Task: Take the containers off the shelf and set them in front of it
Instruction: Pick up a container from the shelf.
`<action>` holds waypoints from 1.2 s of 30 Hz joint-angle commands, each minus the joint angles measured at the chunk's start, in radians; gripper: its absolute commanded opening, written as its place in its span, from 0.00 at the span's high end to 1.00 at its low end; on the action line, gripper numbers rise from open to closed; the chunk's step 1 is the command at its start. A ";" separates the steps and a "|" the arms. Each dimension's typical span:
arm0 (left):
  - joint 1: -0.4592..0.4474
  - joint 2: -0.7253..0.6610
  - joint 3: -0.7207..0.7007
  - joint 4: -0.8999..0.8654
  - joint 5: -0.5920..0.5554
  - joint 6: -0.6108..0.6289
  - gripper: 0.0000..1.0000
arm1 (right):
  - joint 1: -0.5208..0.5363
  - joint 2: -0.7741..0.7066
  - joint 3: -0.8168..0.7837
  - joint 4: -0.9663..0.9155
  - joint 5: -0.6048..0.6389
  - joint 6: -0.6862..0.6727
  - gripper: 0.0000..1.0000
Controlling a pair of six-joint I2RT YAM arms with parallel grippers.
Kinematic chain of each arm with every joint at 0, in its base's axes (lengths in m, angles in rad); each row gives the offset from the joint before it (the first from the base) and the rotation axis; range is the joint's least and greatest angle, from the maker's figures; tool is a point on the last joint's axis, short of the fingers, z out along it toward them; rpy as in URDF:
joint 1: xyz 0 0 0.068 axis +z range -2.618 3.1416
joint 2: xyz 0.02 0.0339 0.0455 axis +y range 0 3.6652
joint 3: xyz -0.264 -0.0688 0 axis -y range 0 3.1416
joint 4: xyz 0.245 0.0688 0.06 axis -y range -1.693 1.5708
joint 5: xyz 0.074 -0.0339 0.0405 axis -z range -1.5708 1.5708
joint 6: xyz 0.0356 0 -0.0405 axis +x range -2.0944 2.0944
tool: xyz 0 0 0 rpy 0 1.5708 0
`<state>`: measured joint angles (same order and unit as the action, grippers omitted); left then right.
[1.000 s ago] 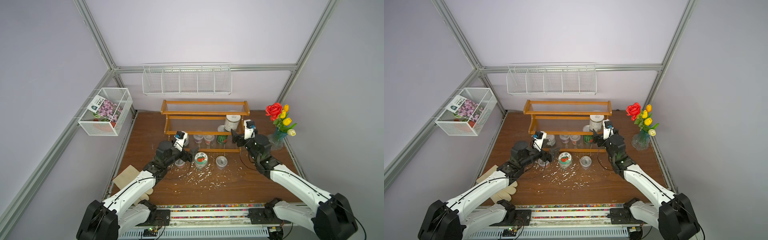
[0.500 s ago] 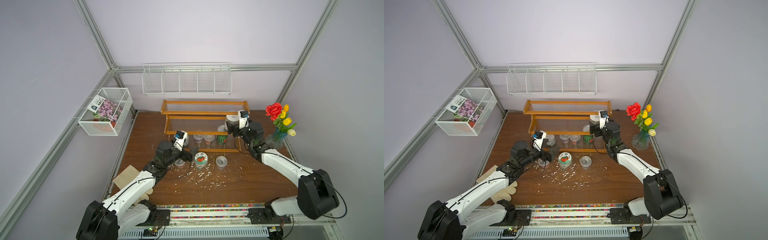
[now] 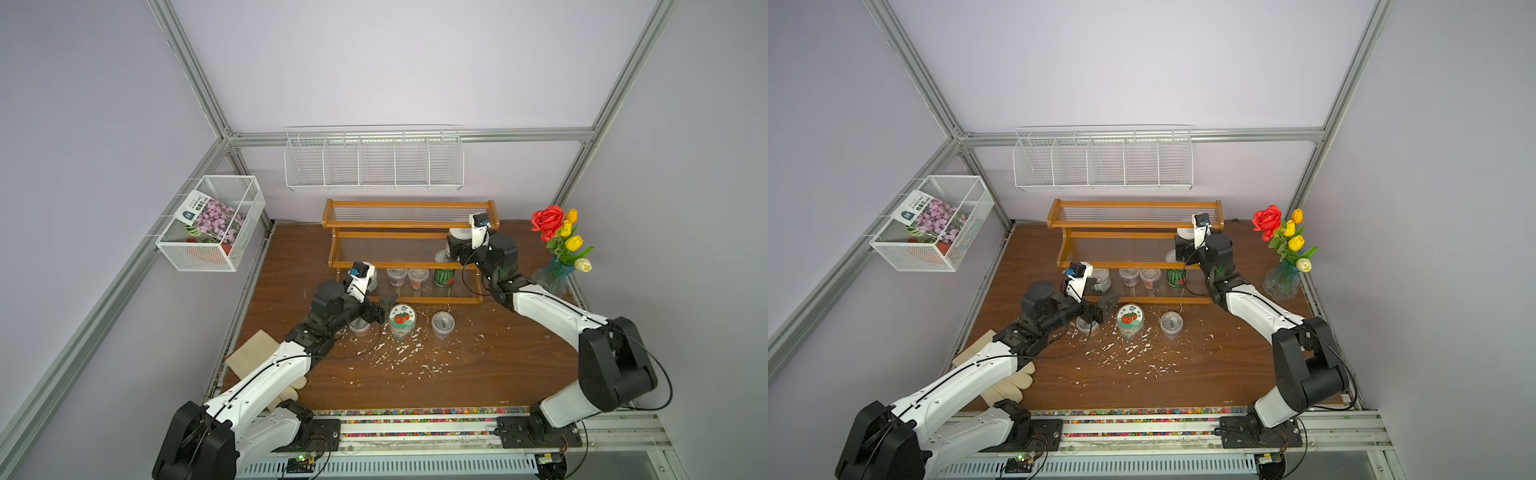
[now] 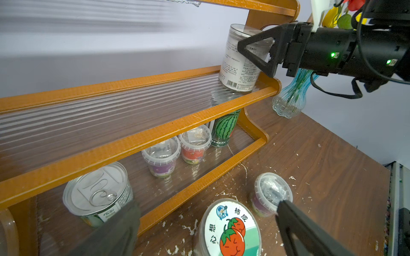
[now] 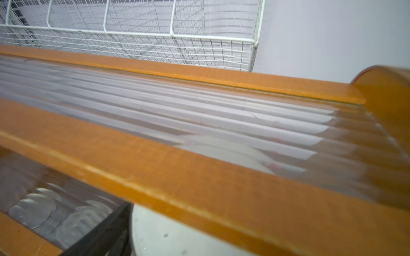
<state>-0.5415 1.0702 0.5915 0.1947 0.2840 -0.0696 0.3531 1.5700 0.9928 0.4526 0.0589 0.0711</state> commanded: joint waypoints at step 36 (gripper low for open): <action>0.006 0.024 0.036 0.017 0.056 0.003 0.01 | 0.064 -0.334 -0.192 -0.158 -0.143 -0.010 0.36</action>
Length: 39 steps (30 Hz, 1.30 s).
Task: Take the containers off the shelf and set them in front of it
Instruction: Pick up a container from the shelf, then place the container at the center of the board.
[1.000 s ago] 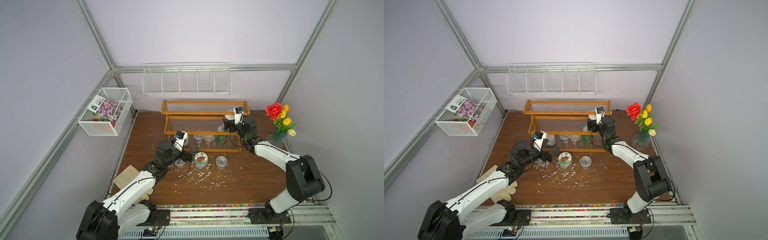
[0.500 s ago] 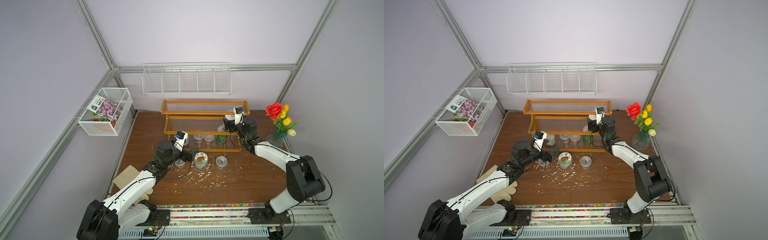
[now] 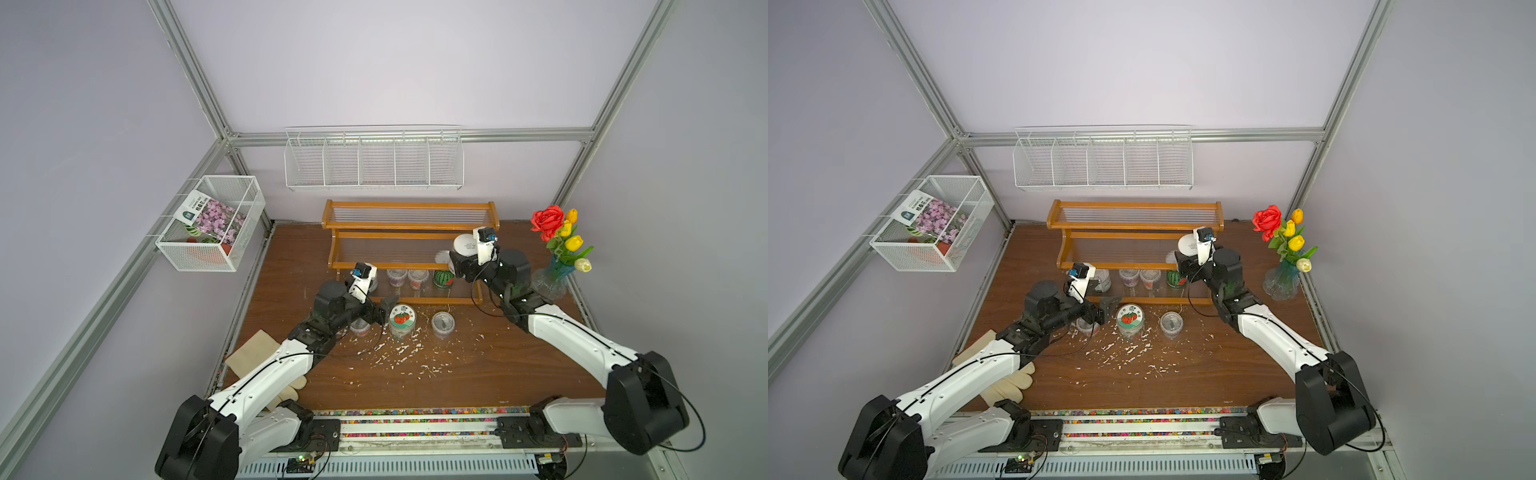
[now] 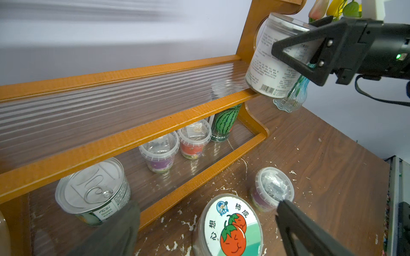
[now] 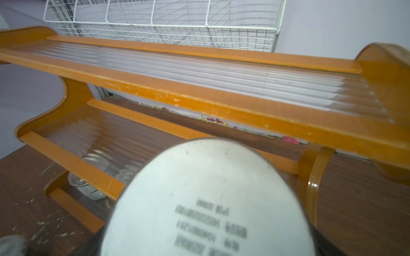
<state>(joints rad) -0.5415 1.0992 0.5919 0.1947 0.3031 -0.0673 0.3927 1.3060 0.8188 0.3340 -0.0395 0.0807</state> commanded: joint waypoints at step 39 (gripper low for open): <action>-0.167 -0.023 -0.024 0.011 -0.055 -0.011 0.01 | 0.140 -0.271 -0.658 0.264 0.313 0.164 0.30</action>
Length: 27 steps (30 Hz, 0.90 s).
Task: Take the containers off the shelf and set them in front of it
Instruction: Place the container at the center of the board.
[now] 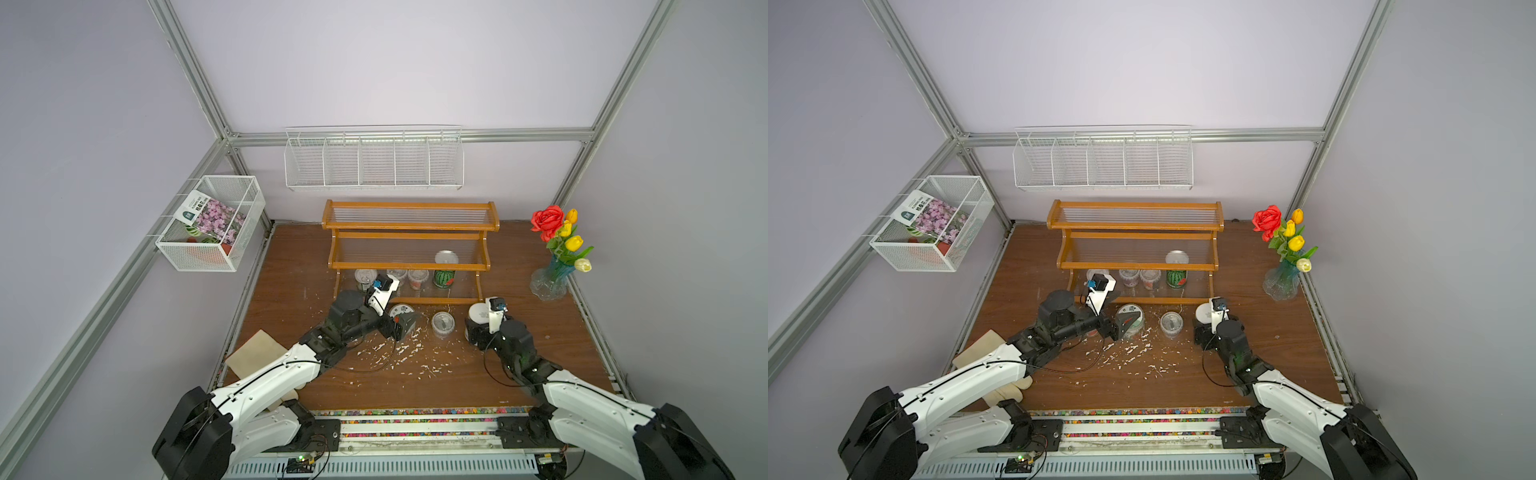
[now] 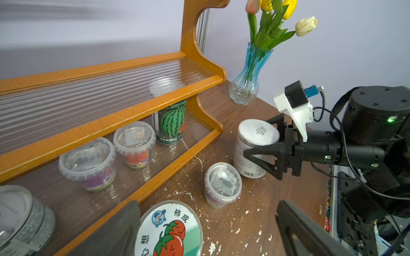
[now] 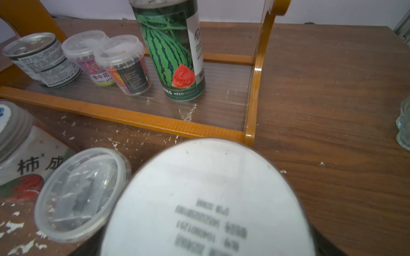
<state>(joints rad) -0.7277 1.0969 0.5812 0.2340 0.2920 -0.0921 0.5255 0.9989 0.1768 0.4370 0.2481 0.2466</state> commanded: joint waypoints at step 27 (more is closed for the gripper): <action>0.111 -0.096 -0.051 -0.120 -0.054 0.038 0.00 | 0.007 0.075 0.045 0.005 0.119 0.019 0.06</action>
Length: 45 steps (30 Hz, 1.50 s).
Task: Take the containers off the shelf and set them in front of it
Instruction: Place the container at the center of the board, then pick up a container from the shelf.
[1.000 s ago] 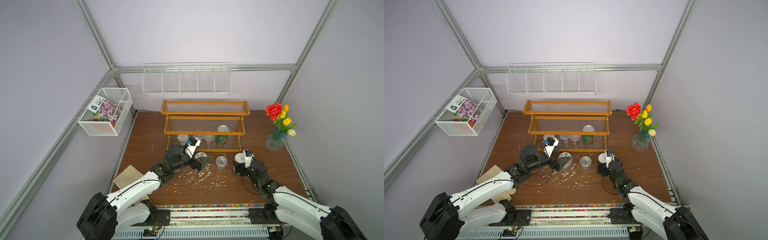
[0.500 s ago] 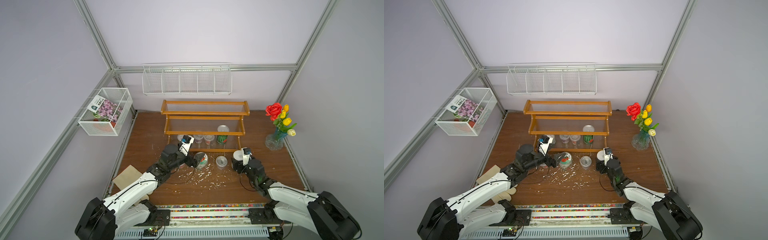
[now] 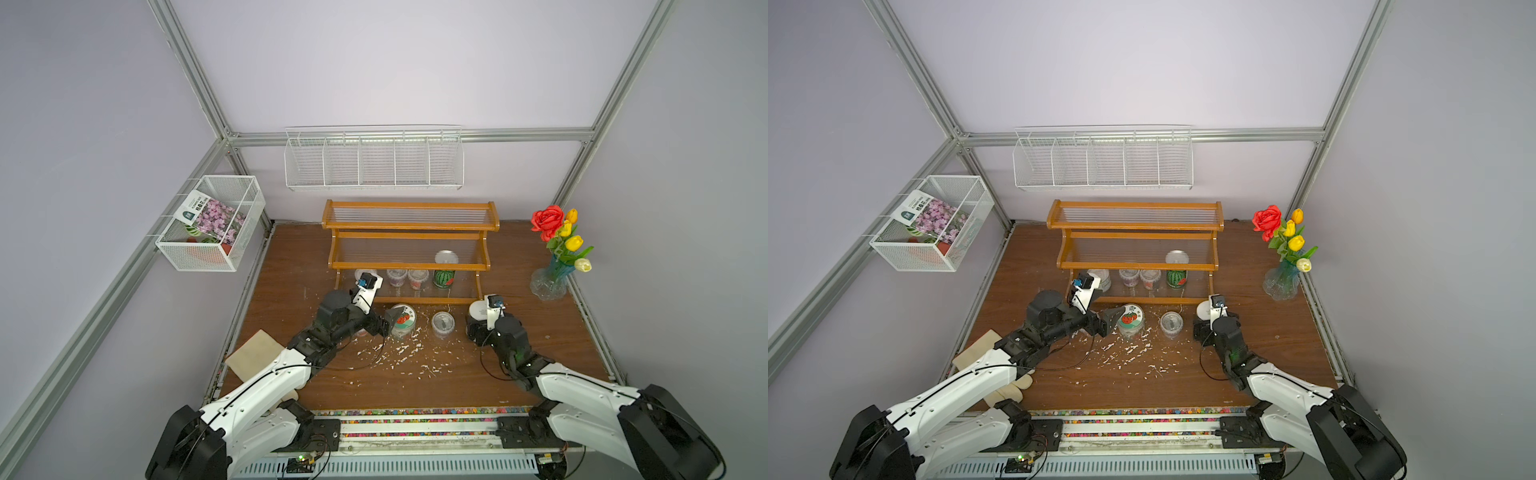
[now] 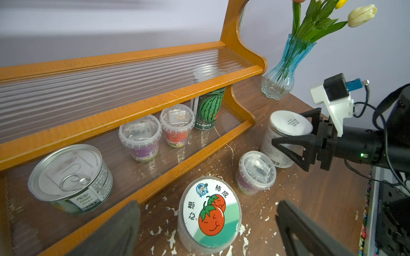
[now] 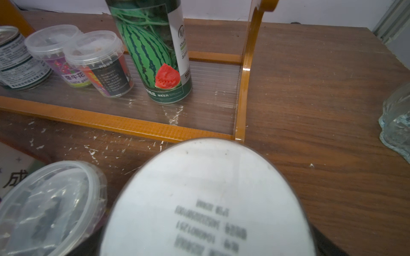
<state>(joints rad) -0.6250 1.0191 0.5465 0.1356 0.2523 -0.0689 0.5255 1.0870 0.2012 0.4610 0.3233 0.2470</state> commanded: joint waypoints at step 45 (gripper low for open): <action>0.265 0.591 0.132 0.344 -0.165 -0.091 0.01 | -0.119 -0.369 0.385 -0.553 -0.138 -0.152 0.03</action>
<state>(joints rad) -0.3653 1.5768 0.6350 0.4595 0.0761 -0.1776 0.4137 0.7296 0.5632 -0.0784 0.1967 0.1139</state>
